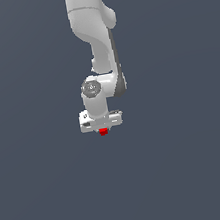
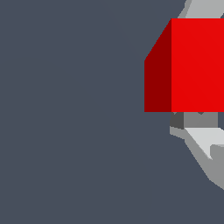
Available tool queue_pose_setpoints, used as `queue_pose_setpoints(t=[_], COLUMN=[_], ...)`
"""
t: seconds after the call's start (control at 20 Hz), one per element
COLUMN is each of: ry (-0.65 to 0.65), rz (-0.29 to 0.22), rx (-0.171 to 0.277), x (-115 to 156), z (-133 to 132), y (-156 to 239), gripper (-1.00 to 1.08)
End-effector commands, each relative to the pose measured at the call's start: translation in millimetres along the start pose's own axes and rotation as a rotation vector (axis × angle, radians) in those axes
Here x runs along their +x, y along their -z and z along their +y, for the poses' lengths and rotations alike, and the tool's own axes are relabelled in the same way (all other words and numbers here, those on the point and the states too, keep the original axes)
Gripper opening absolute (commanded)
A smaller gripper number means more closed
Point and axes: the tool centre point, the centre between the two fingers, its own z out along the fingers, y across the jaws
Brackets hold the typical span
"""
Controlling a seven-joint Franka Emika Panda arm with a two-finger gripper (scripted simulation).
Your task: Pick up the red cube and move it to a goal position.
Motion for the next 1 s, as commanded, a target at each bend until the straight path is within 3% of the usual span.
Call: queue_pose_setpoints(t=[0.0,0.95], ry=[0.001,0.002], rz=[0.001,0.002], rx=[0.000,-0.001], x=[-1,-27], z=[-8,-131], y=[7,110], gripper=[-1.00,-1.00])
